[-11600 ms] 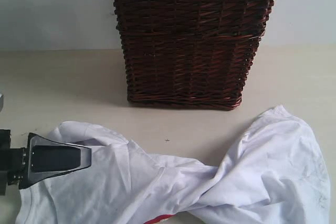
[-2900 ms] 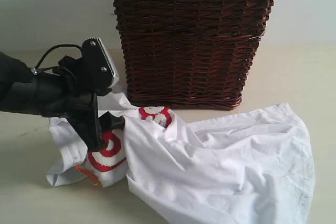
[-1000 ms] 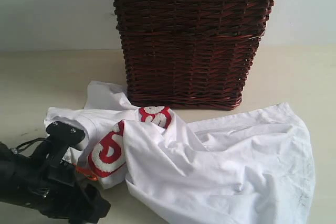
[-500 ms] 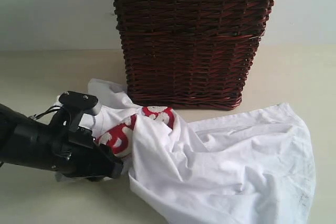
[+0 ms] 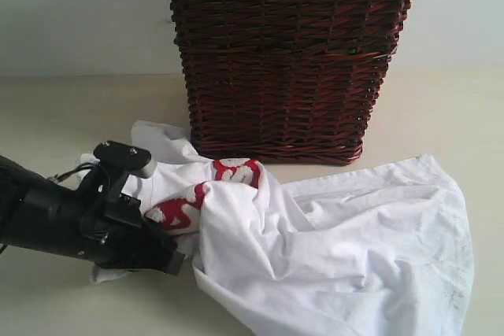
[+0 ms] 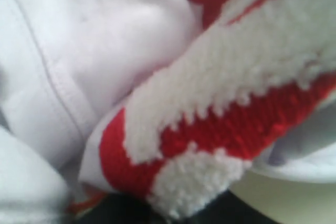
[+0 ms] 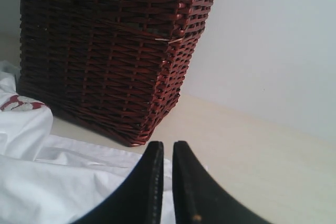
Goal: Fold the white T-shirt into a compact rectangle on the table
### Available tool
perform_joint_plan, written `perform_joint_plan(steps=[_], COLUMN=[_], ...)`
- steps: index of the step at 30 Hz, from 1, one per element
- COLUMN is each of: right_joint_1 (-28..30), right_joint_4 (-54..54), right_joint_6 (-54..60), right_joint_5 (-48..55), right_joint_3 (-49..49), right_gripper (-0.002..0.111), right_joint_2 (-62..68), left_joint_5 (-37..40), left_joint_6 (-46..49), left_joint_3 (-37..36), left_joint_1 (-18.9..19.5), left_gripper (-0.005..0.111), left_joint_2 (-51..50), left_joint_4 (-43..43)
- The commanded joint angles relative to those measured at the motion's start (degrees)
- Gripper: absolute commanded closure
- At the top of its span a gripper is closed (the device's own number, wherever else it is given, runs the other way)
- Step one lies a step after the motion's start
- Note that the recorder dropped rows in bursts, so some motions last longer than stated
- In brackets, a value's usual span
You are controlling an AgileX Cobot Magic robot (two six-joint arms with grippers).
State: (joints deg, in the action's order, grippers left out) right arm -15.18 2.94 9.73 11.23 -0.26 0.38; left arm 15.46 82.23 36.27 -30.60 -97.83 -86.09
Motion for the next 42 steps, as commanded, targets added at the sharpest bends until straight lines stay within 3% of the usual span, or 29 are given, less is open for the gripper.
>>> perform_joint_plan(steps=[1, 7, 14, 17, 26, 29, 34, 38, 42], right_joint_1=[0.34, 0.34, 0.34, 0.34, 0.34, 0.34, 0.34, 0.34, 0.34], right_joint_4=[-0.05, -0.05, -0.05, -0.05, -0.05, -0.05, -0.05, -0.05, -0.05], right_joint_6=[0.08, 0.08, 0.08, 0.08, 0.08, 0.08, 0.10, 0.10, 0.10], right_joint_5=[-0.29, -0.29, -0.29, -0.29, -0.29, -0.29, -0.39, -0.39, -0.39], right_joint_3=[0.26, 0.26, 0.26, 0.26, 0.26, 0.26, 0.26, 0.26, 0.26], right_gripper=[0.099, 0.099, 0.099, 0.099, 0.099, 0.099, 0.099, 0.099, 0.099], right_joint_2=[-0.38, -0.38, -0.38, -0.38, -0.38, -0.38, -0.38, -0.38, -0.38], left_joint_5=[0.58, 3.86, 25.41, 31.10, 45.98, 44.66, 31.71, 22.35, 21.73], left_joint_6=[0.30, 0.20, 0.07, 0.07, -2.50, -6.53, -13.90, -16.42, -20.74], left_joint_3=[0.35, 0.35, 0.35, 0.35, 0.35, 0.35, 0.35, 0.35, 0.35], left_joint_1=[-0.29, -0.13, 2.65, 2.65, 2.65, 2.65, 2.65, 2.65, 2.65], left_gripper=[0.107, 0.107, 0.107, 0.107, 0.107, 0.106, 0.094, 0.070, 0.041], left_joint_2=[8.09, 18.39, 19.27, 19.27, 19.27, 19.27, 19.27, 19.27, 19.27], left_joint_4=[7.97, 22.96, 31.05, 35.11, 36.75, 36.11, 35.32, 35.32, 34.73])
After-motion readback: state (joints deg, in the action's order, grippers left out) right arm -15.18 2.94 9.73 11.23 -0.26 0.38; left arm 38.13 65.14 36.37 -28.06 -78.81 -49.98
